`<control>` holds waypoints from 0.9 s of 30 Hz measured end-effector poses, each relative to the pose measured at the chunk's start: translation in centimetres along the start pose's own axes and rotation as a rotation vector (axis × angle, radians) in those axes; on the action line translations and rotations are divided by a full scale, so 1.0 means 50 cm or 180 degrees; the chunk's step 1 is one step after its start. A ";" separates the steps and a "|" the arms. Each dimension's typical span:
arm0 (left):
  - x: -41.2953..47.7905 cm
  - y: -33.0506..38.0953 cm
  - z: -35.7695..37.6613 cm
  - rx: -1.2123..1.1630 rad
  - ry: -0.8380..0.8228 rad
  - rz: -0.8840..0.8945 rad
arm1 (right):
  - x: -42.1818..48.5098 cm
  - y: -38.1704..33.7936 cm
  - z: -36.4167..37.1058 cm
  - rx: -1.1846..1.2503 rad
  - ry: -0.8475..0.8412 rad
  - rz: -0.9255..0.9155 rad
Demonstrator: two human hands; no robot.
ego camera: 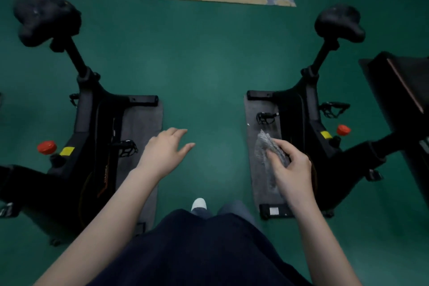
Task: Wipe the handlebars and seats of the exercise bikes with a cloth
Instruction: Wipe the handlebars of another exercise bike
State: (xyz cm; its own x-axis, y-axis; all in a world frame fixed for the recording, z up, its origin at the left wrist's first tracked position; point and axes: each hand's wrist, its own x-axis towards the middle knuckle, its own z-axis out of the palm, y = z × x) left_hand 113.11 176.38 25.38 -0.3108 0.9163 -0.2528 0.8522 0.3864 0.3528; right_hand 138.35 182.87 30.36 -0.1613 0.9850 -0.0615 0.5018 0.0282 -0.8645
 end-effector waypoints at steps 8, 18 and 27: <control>0.040 -0.075 -0.023 -0.0141 0.0105 -0.0892 | 0.207 -0.057 0.114 -0.0102 -0.0897 -0.0601; 0.117 -0.097 -0.050 -0.0200 0.0422 -0.2347 | 0.517 -0.130 0.235 -0.0225 -0.2233 -0.1326; 0.218 -0.031 -0.067 -0.0589 0.0780 -0.3233 | 0.730 -0.210 0.332 -0.0195 -0.3059 -0.1503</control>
State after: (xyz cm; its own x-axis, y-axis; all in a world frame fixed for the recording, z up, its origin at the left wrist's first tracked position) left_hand 107.01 186.14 25.10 -0.9350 0.1429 -0.3247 0.0742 0.9738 0.2151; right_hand 113.10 215.68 28.91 -0.9381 0.3259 -0.1174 0.2511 0.4060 -0.8787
